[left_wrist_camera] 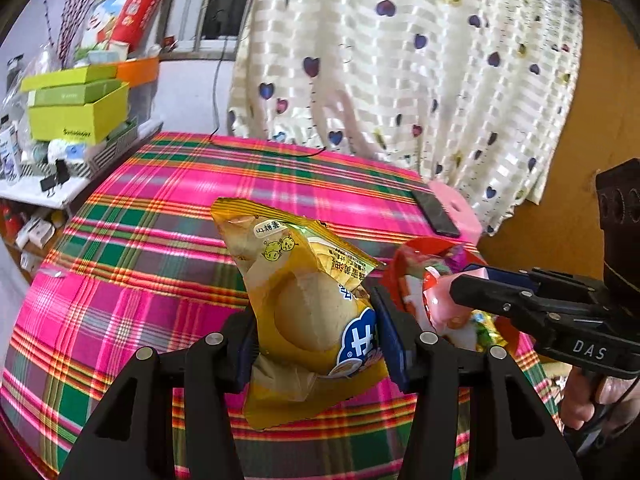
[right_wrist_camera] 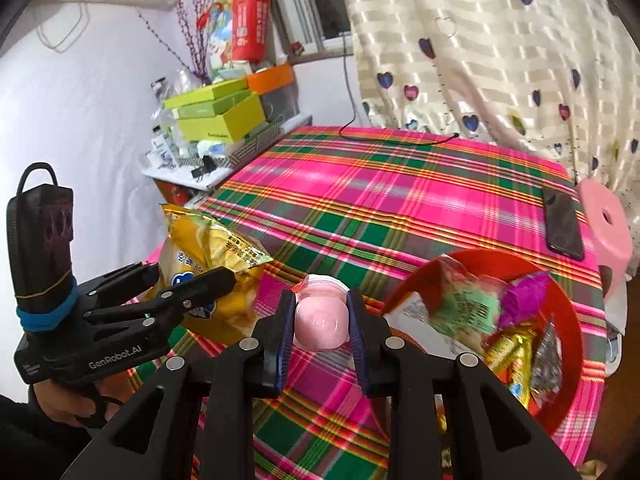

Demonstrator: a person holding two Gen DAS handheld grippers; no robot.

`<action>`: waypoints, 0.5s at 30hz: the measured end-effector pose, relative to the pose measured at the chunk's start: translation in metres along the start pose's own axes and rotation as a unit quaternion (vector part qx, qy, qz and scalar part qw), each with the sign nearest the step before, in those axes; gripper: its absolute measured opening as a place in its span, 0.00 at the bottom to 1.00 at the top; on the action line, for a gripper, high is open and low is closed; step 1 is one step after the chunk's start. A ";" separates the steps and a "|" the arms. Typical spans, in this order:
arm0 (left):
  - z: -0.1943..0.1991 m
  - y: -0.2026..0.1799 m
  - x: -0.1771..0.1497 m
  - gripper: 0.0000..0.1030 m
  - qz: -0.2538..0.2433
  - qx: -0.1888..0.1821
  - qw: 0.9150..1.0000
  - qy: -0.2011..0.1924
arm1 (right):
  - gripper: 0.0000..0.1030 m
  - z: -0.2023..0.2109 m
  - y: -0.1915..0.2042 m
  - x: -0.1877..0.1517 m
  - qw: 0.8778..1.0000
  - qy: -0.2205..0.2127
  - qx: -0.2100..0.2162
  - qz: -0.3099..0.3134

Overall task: Organize snacks
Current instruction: 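Carry the pink cup with the right tool while the left tool carries the chip bag to the basket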

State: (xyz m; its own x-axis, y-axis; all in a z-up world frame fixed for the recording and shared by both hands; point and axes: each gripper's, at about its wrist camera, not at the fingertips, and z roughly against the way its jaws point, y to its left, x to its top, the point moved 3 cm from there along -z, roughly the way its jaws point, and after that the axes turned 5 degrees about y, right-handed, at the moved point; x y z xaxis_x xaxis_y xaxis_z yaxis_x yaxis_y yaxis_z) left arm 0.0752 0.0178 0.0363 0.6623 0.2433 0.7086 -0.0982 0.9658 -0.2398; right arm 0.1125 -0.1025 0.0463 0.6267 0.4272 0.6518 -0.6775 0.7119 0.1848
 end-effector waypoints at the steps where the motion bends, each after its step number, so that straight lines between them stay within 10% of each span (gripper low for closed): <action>1: 0.001 -0.004 0.000 0.51 -0.003 -0.002 1.000 -0.001 | 0.23 0.004 -0.002 -0.002 1.000 -0.003 -0.001 -0.003; 15: 0.004 -0.049 -0.002 0.51 -0.039 -0.044 0.998 0.001 | 0.23 0.054 -0.041 -0.029 0.997 -0.041 -0.038 -0.051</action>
State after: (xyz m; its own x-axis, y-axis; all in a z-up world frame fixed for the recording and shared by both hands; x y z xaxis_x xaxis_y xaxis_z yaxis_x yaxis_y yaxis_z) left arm 0.0760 -0.0300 0.0495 0.6676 0.1669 0.7255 0.0188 0.9704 -0.2406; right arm 0.1011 -0.1737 0.0595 0.6553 0.3043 0.6913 -0.5783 0.7909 0.2000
